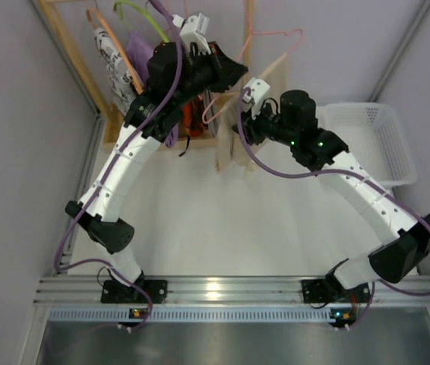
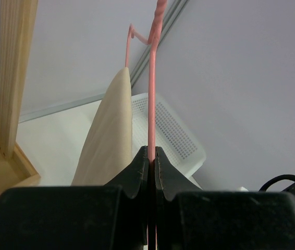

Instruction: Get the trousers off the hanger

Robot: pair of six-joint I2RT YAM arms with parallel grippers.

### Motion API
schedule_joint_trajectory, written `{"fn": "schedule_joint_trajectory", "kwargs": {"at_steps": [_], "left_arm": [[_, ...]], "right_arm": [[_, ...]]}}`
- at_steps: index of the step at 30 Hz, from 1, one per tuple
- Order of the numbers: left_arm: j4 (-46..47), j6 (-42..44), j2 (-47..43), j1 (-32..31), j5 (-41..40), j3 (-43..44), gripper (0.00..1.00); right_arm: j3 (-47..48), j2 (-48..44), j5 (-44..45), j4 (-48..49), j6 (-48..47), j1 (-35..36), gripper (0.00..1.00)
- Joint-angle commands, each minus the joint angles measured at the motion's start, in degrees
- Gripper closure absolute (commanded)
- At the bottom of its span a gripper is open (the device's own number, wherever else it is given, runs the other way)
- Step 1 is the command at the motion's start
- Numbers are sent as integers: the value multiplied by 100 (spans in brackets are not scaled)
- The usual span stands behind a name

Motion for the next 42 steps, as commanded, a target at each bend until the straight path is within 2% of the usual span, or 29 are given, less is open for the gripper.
{"fn": "schedule_joint_trajectory", "kwargs": {"at_steps": [1,4,5,6,13,24,42], "left_arm": [[870,-123,-240,-46,55,156,100],[861,-105,-258,-54,29,95,100],[861,-88,-258,-54,29,86,100],[861,-70,-266,-54,12,51,100],[843,141,-310,-54,-68,-212,100],[843,317,-337,-63,64,-1109,100],[729,343,-372,-213,-50,-2498,100]], "right_arm": [[283,38,227,353,-15,108,67],[318,29,236,345,-50,108,82],[318,12,236,318,-85,108,94],[318,-32,270,301,-128,108,99],[458,-330,201,46,-173,-102,100],[1381,-594,-564,-306,249,-1429,100],[3024,-41,-1285,133,1251,-2423,100]]}}
